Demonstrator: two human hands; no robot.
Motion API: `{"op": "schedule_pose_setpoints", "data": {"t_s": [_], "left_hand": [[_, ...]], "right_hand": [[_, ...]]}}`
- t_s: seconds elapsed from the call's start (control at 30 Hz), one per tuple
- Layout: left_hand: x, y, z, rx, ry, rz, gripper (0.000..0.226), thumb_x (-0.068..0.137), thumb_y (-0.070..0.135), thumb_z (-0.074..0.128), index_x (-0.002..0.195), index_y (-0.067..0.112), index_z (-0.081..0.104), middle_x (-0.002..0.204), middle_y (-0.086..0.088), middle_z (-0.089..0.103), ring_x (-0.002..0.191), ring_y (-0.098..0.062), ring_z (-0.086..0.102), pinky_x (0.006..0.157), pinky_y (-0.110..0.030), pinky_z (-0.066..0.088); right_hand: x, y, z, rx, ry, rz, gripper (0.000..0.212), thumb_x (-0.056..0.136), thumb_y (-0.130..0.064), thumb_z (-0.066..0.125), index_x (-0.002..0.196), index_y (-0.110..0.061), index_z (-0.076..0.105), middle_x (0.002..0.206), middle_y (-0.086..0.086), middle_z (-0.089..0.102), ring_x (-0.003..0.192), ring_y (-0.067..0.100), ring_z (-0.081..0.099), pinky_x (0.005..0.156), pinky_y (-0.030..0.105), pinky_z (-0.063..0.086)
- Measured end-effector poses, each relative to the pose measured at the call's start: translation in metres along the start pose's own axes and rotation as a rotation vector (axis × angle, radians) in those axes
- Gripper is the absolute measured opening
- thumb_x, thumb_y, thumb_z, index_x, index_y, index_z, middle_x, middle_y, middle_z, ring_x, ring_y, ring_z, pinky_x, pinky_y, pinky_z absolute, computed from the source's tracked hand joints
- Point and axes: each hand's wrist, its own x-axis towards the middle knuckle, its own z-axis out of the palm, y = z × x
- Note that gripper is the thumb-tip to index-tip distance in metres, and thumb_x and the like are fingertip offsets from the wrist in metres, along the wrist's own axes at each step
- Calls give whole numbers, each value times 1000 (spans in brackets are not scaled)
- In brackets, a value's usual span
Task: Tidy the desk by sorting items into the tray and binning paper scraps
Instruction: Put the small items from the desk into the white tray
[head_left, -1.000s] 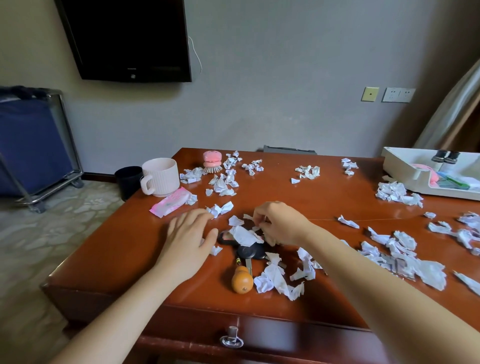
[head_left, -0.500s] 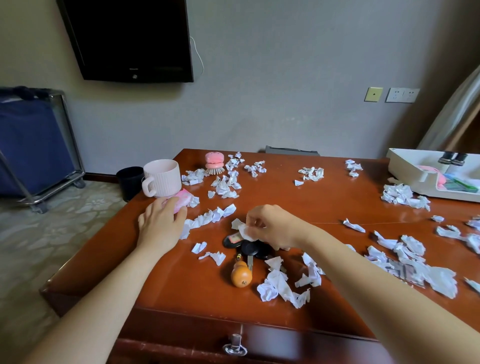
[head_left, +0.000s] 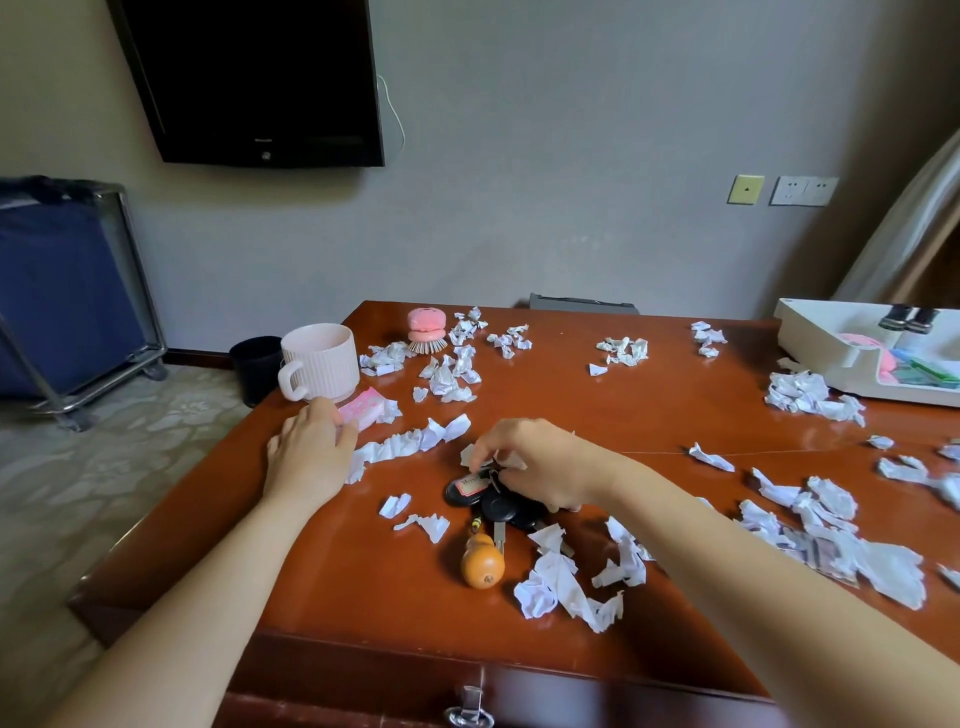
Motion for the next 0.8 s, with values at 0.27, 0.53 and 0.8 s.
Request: {"op": "schedule_pose_setpoints", "data": {"t_s": [0.27,0.53,0.8], "left_hand": [[-5,1,0,13,-49,6,53,89,31,56,134,9,38,129,-16,49,120,-32,43,99,-44,35],[-2,13,-10,93,-178,25,45,90,39,54,126,14,45,127,-8,52,118,-27,48,96,-39,37],[-10,35,-22,-35,-136,134,12,93,27,54,93,17,47,93,-5,59,69,-14,50,54,-17,39]], "right_hand": [[-6,-1,-13,8,-105,32,10,90,-7,50,92,-14,55,101,6,56,50,22,60,38,26,48],[-13,0,-38,-49,47,-69,5,88,-12,60,84,-11,63,88,-2,62,90,20,62,81,35,54],[-31,10,-56,-10,254,-55,9,91,-15,58,87,-9,62,88,0,66,84,18,65,78,33,55]]}}
